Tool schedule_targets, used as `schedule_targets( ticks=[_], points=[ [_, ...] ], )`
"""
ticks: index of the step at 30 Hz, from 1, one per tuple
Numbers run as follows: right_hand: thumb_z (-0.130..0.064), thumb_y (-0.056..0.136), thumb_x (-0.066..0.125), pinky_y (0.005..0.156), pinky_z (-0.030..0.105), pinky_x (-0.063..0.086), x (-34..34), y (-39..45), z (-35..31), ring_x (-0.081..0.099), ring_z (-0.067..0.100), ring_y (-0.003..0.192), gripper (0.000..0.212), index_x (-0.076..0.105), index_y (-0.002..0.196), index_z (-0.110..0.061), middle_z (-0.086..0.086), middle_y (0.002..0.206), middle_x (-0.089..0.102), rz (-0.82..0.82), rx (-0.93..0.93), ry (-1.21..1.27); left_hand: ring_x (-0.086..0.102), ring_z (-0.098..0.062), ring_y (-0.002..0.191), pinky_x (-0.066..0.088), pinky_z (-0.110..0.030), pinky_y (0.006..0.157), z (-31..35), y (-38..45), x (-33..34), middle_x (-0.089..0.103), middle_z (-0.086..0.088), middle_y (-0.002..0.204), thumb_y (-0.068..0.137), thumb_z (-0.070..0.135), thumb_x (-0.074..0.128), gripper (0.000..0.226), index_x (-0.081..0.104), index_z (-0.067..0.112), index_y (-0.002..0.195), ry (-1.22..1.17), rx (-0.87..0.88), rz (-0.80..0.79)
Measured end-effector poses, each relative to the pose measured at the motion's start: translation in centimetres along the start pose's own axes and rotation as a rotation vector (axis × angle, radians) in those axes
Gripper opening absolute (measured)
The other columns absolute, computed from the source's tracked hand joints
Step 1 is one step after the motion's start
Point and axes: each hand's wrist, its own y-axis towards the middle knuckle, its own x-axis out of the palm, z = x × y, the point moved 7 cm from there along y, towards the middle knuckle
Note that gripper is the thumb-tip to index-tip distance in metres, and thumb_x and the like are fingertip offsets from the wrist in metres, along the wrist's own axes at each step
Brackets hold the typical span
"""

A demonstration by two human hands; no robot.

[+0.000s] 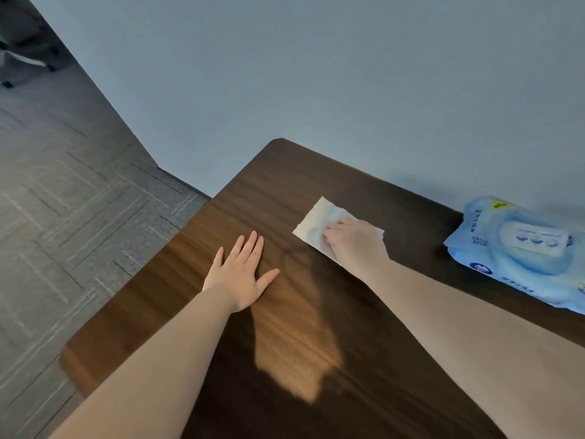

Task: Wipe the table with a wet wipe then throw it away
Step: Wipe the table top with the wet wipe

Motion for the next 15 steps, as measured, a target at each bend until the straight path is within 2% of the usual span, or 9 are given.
schedule_targets(
  ticks=[2,4,6,9,12,15],
  points=[
    [-0.019,0.098,0.045,0.110,0.034,0.031,0.7,1.1,-1.1,0.039,0.019,0.136,0.038,0.050,0.136,-0.017,0.000,0.143,0.050,-0.029,-0.093,-0.022,-0.014,-0.014,0.144,-0.004,-0.045,0.116,-0.2,0.0,0.4,-0.015,0.007,0.157,0.086,0.068,0.010,0.077,-0.011,0.026,0.148,-0.017,0.013,0.020],
    [-0.022,0.103,0.030,0.118,0.035,0.016,1.7,2.7,-2.5,0.018,0.017,0.146,0.046,0.027,0.148,-0.017,-0.001,0.157,0.025,-0.109,-0.109,0.076,-0.014,-0.014,0.143,-0.006,-0.044,0.115,-0.3,0.1,0.6,-0.015,0.007,0.157,0.085,0.069,0.007,0.077,-0.011,0.026,0.148,-0.023,0.013,0.065],
    [-0.031,0.104,0.020,0.120,0.034,0.006,2.5,4.7,-4.1,0.005,0.015,0.148,0.050,0.011,0.151,-0.017,-0.001,0.161,0.010,-0.136,-0.063,0.164,-0.014,-0.013,0.143,-0.007,-0.044,0.115,-0.4,0.2,0.7,-0.014,0.008,0.157,0.084,0.069,0.004,0.078,-0.010,0.027,0.148,-0.023,0.010,0.109],
    [-0.041,0.102,0.013,0.117,0.034,-0.004,3.3,7.5,-6.5,-0.003,0.017,0.148,0.056,0.003,0.152,-0.017,0.000,0.161,0.000,-0.103,0.030,0.193,-0.014,-0.013,0.143,-0.008,-0.045,0.116,-0.5,0.2,0.7,-0.012,0.009,0.157,0.085,0.070,0.003,0.076,-0.008,0.029,0.147,-0.016,0.010,0.168],
    [-0.043,0.101,0.010,0.117,0.037,-0.006,3.5,10.1,-7.9,-0.007,0.020,0.148,0.057,-0.002,0.152,-0.020,0.003,0.161,-0.004,-0.088,0.114,0.201,-0.014,-0.012,0.143,-0.006,-0.046,0.117,-0.5,0.2,0.8,-0.010,0.010,0.157,0.085,0.070,0.002,0.075,-0.006,0.030,0.147,-0.023,0.005,0.214],
    [-0.044,0.100,0.007,0.119,0.039,-0.007,3.8,12.1,-8.5,-0.010,0.020,0.147,0.055,-0.005,0.151,-0.025,0.002,0.161,-0.008,-0.143,0.133,0.178,-0.014,-0.012,0.143,-0.007,-0.045,0.117,-0.4,0.2,0.7,-0.011,0.010,0.157,0.085,0.070,0.003,0.073,-0.007,0.031,0.146,-0.022,0.017,0.231]
  ],
)
